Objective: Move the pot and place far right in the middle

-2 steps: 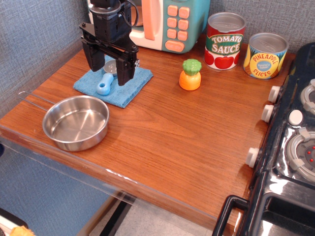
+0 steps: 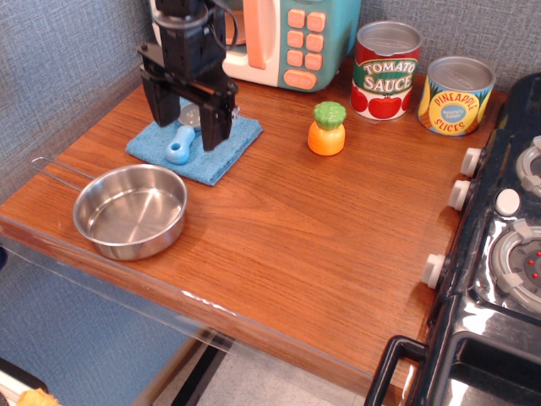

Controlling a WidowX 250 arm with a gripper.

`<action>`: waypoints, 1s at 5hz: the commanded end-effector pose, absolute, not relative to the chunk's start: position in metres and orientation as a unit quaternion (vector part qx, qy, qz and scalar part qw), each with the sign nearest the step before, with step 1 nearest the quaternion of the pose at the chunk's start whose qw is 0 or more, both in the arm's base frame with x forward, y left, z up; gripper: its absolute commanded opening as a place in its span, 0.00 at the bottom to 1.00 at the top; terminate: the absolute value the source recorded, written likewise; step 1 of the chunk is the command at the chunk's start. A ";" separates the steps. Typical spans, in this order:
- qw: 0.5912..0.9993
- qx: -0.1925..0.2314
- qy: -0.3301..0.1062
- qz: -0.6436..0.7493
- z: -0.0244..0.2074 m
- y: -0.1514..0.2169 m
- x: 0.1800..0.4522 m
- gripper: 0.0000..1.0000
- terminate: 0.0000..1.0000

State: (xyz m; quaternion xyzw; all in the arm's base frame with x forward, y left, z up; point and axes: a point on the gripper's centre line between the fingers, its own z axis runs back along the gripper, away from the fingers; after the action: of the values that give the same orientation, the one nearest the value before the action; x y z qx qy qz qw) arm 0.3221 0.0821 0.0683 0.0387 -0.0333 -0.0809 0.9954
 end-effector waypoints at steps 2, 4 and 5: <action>0.996 0.025 -0.031 -0.077 0.072 0.063 0.253 1.00 0.00; 0.997 0.048 0.008 -0.059 0.033 0.063 0.247 1.00 0.00; 0.998 0.050 0.023 -0.042 0.010 0.071 0.253 1.00 0.00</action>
State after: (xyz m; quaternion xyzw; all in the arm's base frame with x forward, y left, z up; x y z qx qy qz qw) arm 0.2509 0.0677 0.0060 0.0457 0.0339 -0.0473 0.9973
